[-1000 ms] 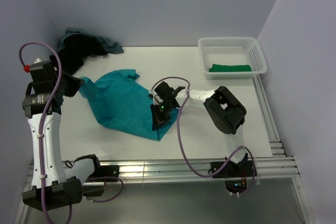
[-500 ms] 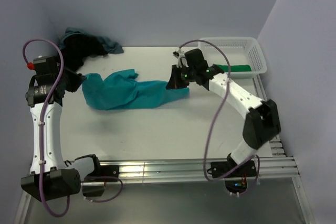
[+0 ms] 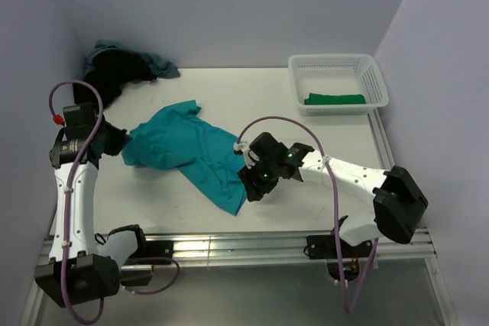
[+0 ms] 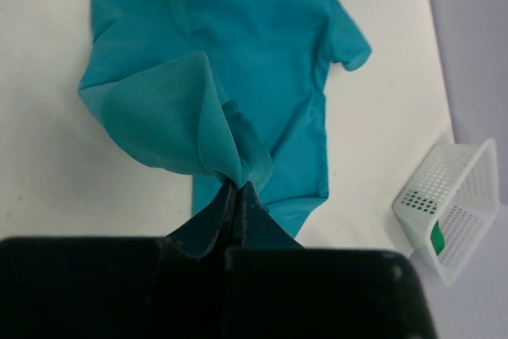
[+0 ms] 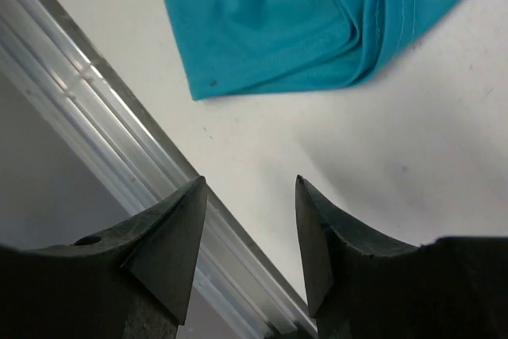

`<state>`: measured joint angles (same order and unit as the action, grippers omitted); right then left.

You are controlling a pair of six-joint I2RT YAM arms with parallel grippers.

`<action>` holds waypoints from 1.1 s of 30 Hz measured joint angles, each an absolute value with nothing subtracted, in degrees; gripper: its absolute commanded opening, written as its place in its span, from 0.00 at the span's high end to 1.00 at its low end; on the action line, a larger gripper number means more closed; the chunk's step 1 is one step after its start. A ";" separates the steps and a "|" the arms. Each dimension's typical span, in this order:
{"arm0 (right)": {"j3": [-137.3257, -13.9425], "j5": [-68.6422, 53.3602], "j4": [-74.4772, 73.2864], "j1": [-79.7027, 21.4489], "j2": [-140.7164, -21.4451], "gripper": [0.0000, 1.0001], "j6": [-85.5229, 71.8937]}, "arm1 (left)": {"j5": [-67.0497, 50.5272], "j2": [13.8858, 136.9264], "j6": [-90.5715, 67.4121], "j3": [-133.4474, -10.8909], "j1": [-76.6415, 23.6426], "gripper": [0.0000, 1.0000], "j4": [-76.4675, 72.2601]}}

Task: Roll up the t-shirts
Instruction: Flatten the tshirt

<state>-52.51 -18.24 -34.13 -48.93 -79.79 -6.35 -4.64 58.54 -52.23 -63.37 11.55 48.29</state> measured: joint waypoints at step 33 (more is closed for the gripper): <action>-75.18 -13.67 -30.74 -46.98 -107.09 0.59 -16.51 | -2.50 55.86 -49.65 -61.47 11.55 1.00 53.47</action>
